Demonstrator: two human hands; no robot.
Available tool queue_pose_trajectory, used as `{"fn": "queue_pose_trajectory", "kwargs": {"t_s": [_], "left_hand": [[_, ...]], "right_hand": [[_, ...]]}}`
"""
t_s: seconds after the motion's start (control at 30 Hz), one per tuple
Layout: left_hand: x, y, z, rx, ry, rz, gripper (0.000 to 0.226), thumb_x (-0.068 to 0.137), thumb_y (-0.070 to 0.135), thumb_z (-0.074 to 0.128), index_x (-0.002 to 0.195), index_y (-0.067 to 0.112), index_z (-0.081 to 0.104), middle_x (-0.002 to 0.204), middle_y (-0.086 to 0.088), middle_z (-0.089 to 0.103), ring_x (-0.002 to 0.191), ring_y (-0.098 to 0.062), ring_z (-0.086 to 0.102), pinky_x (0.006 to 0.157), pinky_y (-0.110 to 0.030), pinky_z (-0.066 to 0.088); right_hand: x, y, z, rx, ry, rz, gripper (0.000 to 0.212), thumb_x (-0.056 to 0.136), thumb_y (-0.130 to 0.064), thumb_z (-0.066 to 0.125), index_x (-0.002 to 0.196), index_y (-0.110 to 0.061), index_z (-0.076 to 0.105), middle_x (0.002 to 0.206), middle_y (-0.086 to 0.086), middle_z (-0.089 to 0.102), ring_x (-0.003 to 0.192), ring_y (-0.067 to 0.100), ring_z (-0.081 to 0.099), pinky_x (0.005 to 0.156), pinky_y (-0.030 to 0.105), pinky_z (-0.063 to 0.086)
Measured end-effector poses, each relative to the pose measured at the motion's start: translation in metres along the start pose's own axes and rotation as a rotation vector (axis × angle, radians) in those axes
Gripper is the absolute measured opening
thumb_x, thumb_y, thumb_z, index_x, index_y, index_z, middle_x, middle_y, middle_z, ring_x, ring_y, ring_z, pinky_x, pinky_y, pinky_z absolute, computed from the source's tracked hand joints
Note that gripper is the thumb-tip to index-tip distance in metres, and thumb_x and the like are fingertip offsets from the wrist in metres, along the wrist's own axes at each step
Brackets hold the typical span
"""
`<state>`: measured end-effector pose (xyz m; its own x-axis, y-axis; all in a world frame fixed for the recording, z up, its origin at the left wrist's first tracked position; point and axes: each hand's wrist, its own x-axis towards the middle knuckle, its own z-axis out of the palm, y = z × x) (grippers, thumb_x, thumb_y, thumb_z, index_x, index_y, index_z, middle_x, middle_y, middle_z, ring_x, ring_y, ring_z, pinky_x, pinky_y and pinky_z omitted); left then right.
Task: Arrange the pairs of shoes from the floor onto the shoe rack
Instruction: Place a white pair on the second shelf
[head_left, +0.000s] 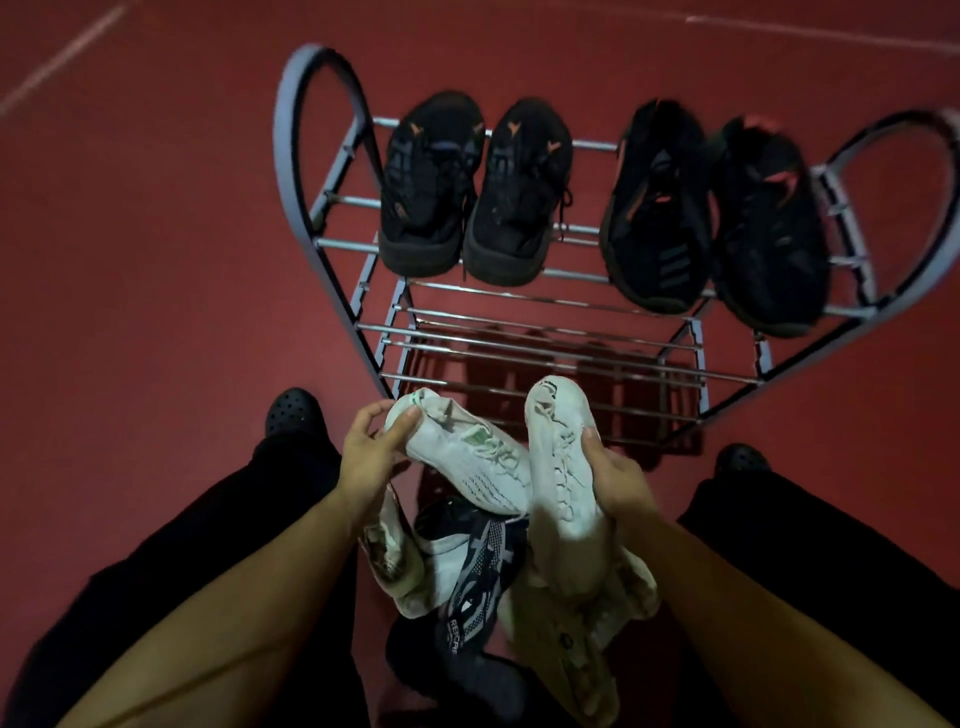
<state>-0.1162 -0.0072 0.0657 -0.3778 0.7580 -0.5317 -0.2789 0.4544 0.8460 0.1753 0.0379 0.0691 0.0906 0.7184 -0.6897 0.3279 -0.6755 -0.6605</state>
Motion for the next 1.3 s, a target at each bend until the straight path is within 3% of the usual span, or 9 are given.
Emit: {"fn": "queue_pose_trajectory", "kwargs": {"t_s": [0.13,0.23,0.47,0.67,0.77,0.9,1.03,1.2,1.3], "left_hand": [[-0.032,0.034,0.005,-0.047,-0.113,-0.025,0.030,0.094,0.033,0.072,0.121,0.023,0.065,0.106,-0.009,0.076,0.085,-0.023,0.074,0.073,-0.041,0.063],[-0.058,0.052,0.015,-0.020,-0.129,0.025,0.025,0.093,0.038,0.071,0.116,0.029,0.069,0.107,-0.004,0.077,0.090,-0.020,0.075,0.066,-0.033,0.060],[-0.101,0.070,0.029,-0.120,-0.104,-0.038,0.044,0.087,0.052,0.074,0.121,0.024,0.070,0.110,-0.005,0.078,0.103,-0.027,0.075,0.090,-0.044,0.059],[-0.125,0.079,0.035,-0.204,-0.251,-0.163,0.052,0.090,0.045,0.071,0.124,0.006,0.071,0.117,-0.016,0.075,0.110,-0.032,0.072,0.101,-0.047,0.053],[-0.144,0.085,0.039,-0.002,-0.353,-0.187,0.057,0.084,0.061,0.071,0.124,0.020,0.069,0.114,-0.008,0.076,0.109,-0.030,0.070,0.103,-0.049,0.049],[-0.151,0.074,0.043,0.186,-0.362,-0.180,0.088,0.068,0.069,0.082,0.140,0.048,0.035,0.125,0.010,0.056,0.119,-0.025,0.053,0.098,-0.058,0.043],[-0.146,0.058,0.046,0.092,-0.366,-0.067,0.100,0.069,0.055,0.089,0.151,0.039,0.033,0.128,0.012,0.063,0.112,-0.014,0.066,0.079,-0.033,0.056],[-0.147,0.055,0.049,0.038,-0.290,0.027,0.074,0.076,0.045,0.086,0.137,0.035,0.046,0.118,0.010,0.069,0.102,-0.012,0.071,0.067,-0.024,0.057],[-0.142,0.053,0.048,0.023,-0.263,0.085,0.065,0.075,0.045,0.088,0.129,0.034,0.055,0.117,0.006,0.074,0.100,-0.014,0.075,0.075,-0.030,0.062]], "right_hand": [[-0.045,-0.022,-0.014,0.152,-0.184,-0.046,0.045,0.092,-0.060,0.056,0.104,-0.021,0.074,0.098,0.004,0.079,0.090,0.024,0.076,0.086,0.041,0.060],[-0.070,-0.035,-0.017,0.206,-0.294,-0.079,0.057,0.087,-0.062,0.063,0.121,-0.016,0.070,0.110,0.007,0.076,0.101,0.027,0.074,0.098,0.048,0.054],[-0.117,-0.049,-0.013,0.229,-0.465,-0.102,0.054,0.085,-0.047,0.075,0.120,-0.006,0.070,0.114,0.018,0.074,0.106,0.036,0.071,0.099,0.054,0.053],[-0.136,-0.048,-0.009,0.314,-0.437,-0.155,0.055,0.077,-0.041,0.084,0.117,-0.006,0.071,0.111,0.020,0.074,0.103,0.038,0.072,0.096,0.056,0.054],[-0.143,-0.051,-0.010,0.347,-0.389,-0.200,0.054,0.078,-0.039,0.084,0.117,-0.005,0.071,0.108,0.019,0.075,0.100,0.037,0.073,0.095,0.055,0.055],[-0.149,-0.053,-0.010,0.414,-0.301,-0.243,0.049,0.081,-0.036,0.082,0.117,-0.006,0.068,0.102,0.016,0.077,0.094,0.035,0.075,0.090,0.052,0.058],[-0.155,-0.052,-0.003,0.406,-0.284,-0.273,0.042,0.086,-0.041,0.075,0.116,-0.012,0.068,0.100,0.011,0.078,0.091,0.029,0.076,0.083,0.044,0.061],[-0.151,-0.050,0.002,0.368,-0.389,-0.269,0.051,0.085,-0.046,0.075,0.125,-0.016,0.065,0.112,0.011,0.075,0.103,0.031,0.073,0.096,0.051,0.055],[-0.144,-0.048,0.004,0.366,-0.544,-0.236,0.061,0.082,-0.036,0.082,0.135,-0.020,0.058,0.125,0.012,0.070,0.114,0.033,0.068,0.103,0.054,0.050]]}}
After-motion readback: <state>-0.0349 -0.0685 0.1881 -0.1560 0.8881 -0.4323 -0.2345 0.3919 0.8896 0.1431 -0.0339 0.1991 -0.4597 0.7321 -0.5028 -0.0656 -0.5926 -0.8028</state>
